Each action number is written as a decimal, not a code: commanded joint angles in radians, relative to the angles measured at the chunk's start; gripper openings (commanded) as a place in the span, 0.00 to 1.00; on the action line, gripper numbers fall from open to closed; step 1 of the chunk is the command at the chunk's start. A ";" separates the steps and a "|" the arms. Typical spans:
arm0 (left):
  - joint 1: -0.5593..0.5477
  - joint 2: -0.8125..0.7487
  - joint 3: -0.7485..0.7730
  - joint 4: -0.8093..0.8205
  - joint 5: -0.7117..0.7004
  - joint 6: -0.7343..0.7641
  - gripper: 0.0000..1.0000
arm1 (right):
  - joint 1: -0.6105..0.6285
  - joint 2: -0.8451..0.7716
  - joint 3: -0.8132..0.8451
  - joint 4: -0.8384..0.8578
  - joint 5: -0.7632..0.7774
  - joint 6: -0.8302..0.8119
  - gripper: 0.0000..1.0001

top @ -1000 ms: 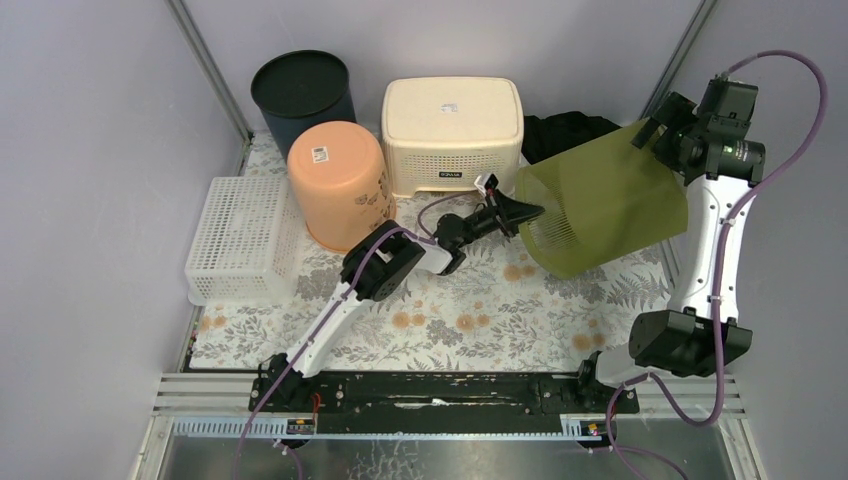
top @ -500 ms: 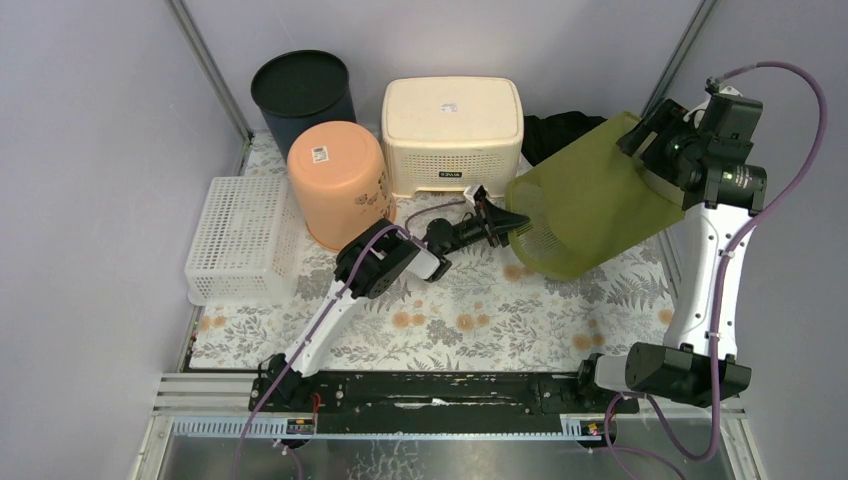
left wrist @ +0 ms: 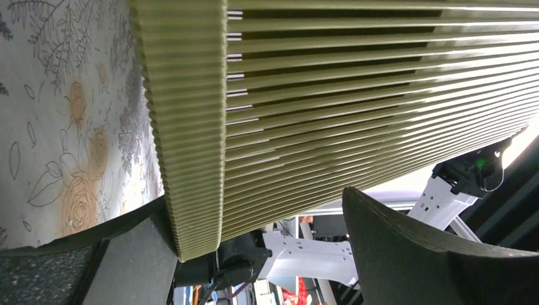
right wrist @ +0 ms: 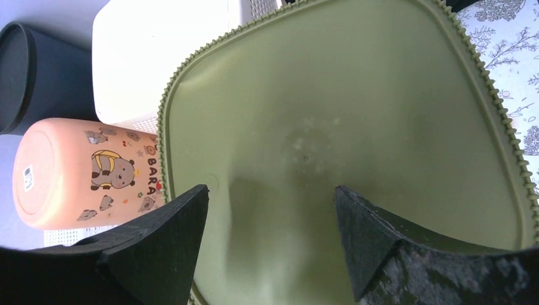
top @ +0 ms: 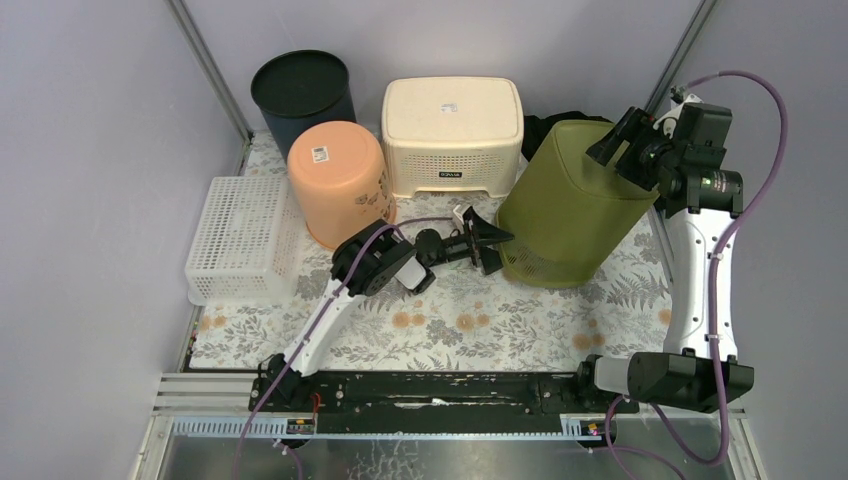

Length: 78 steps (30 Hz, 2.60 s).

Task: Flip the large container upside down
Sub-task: Turn the container upside down at the center of the board, then move the container to the center of the board.

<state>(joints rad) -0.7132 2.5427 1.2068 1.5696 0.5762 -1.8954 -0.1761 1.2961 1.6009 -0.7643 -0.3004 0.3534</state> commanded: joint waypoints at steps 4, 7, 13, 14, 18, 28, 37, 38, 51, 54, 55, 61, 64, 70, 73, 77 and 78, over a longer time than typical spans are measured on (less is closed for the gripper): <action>0.000 -0.014 -0.120 -0.043 0.074 0.048 1.00 | 0.009 -0.018 -0.020 -0.001 -0.035 -0.005 0.80; 0.005 -0.069 -0.175 -0.171 0.071 0.120 1.00 | 0.008 -0.021 -0.025 -0.004 -0.029 -0.015 0.80; 0.017 -0.229 -0.271 -0.501 0.033 0.347 1.00 | 0.009 -0.038 -0.046 -0.001 -0.020 -0.028 0.81; 0.017 -0.256 -0.274 -0.580 0.017 0.394 1.00 | 0.008 -0.039 -0.051 0.005 -0.029 -0.025 0.81; 0.017 -0.343 -0.272 -0.831 -0.041 0.539 1.00 | 0.009 -0.044 -0.078 0.023 -0.056 -0.016 0.81; 0.005 -0.610 -0.337 -1.165 -0.205 0.716 1.00 | 0.009 -0.087 -0.091 0.015 -0.102 -0.017 0.82; -0.106 -0.877 -0.255 -1.507 -0.346 0.890 1.00 | 0.332 -0.057 0.075 -0.113 -0.088 -0.006 0.90; -0.112 -0.931 -0.268 -1.531 -0.362 0.901 1.00 | 0.385 -0.051 0.095 -0.126 -0.055 -0.009 0.91; -0.190 -1.581 -0.480 -1.941 -0.551 0.932 1.00 | 0.976 0.085 0.081 -0.104 0.209 0.002 0.95; -0.201 -1.721 -0.535 -2.036 -0.586 0.904 1.00 | 1.004 0.143 0.037 -0.053 0.257 0.011 0.96; -0.203 -1.759 -0.548 -2.060 -0.596 0.894 1.00 | 1.004 0.153 0.004 -0.027 0.260 0.013 0.96; -0.203 -1.857 -0.583 -2.094 -0.616 0.877 1.00 | 0.996 0.239 -0.129 0.061 0.348 0.004 0.99; -0.203 -1.827 -0.597 -2.060 -0.605 0.888 1.00 | 0.934 0.262 -0.203 0.112 0.314 -0.004 1.00; -0.202 -1.769 -0.632 -1.967 -0.591 0.898 1.00 | 0.738 0.235 -0.343 0.206 0.255 -0.013 1.00; -0.202 -1.738 -0.647 -1.917 -0.591 0.901 1.00 | 0.632 0.223 -0.381 0.226 0.242 -0.024 1.00; -0.201 -1.679 -0.637 -1.874 -0.613 0.920 1.00 | 0.526 0.212 -0.427 0.254 0.233 -0.035 0.99; -0.202 -1.664 -0.629 -1.871 -0.624 0.925 1.00 | 0.497 0.211 -0.437 0.260 0.228 -0.036 0.99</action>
<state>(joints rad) -0.9100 0.8402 0.5674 -0.4053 -0.0063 -0.9997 0.4030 1.5585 1.1923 -0.5583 -0.0616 0.3401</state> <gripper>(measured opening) 0.997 0.994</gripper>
